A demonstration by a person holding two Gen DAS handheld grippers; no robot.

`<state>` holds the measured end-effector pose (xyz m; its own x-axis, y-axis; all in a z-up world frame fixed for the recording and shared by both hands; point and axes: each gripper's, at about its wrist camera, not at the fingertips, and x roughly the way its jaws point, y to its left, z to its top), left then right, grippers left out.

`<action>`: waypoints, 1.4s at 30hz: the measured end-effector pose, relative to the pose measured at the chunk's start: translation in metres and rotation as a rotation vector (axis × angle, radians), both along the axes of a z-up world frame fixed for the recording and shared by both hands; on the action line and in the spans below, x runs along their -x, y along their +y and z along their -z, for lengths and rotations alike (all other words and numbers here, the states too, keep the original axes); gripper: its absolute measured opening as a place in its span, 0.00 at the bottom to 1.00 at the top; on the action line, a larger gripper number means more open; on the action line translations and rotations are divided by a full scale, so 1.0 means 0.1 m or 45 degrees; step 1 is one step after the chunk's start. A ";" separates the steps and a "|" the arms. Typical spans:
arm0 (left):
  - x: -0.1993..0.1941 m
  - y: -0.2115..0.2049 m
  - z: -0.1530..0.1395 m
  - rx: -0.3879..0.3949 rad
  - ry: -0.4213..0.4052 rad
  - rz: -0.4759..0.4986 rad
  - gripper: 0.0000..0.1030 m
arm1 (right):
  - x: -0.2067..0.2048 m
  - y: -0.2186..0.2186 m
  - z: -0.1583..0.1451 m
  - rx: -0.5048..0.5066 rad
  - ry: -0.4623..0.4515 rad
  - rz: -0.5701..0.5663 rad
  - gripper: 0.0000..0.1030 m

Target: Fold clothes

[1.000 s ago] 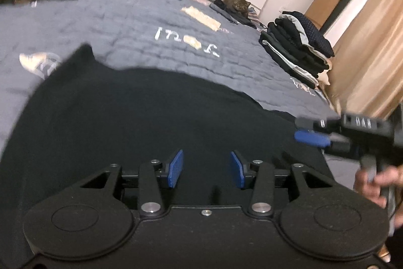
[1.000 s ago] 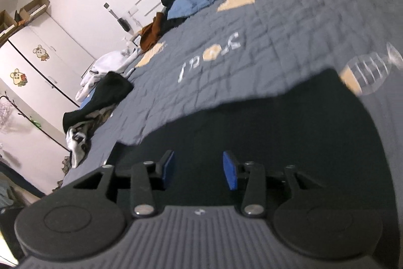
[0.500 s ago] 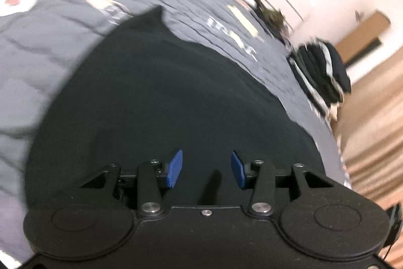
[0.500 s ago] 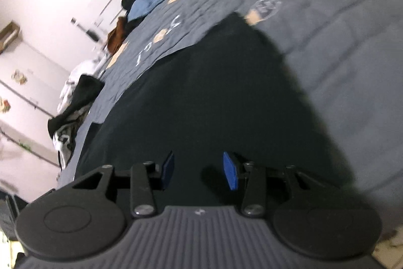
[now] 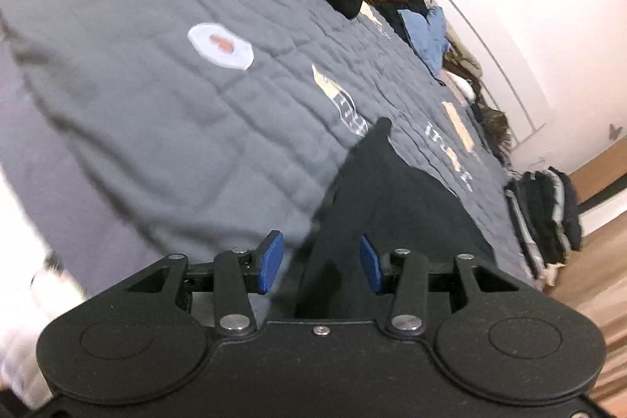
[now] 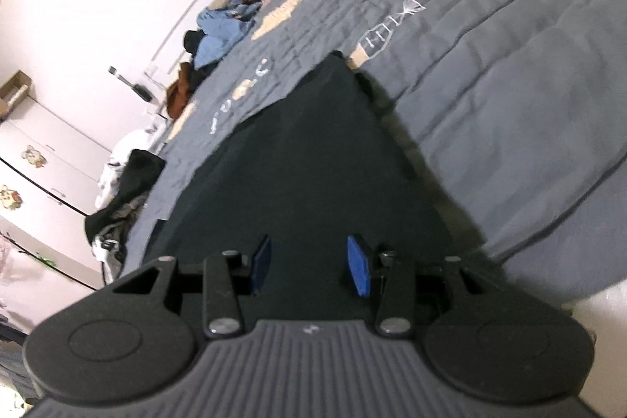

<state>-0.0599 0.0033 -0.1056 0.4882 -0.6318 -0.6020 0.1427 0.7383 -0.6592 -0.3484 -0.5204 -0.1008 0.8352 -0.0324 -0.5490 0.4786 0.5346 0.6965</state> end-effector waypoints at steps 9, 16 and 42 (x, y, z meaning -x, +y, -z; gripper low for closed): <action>0.26 0.11 0.18 -0.027 0.048 0.064 0.40 | 0.03 0.15 -0.06 -0.008 -0.020 -0.023 0.41; 0.24 0.02 0.28 0.007 0.063 0.091 0.39 | -0.10 0.29 -0.04 -0.004 -0.007 -0.075 0.41; 0.31 0.11 -0.12 -0.228 -0.125 0.214 0.26 | -0.16 0.26 0.09 0.021 0.102 -0.052 0.41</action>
<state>-0.0908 0.0146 -0.0936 0.4468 -0.5967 -0.6666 0.3300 0.8025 -0.4971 -0.3324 -0.4947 -0.1100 0.7897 -0.0089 -0.6134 0.5099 0.5655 0.6482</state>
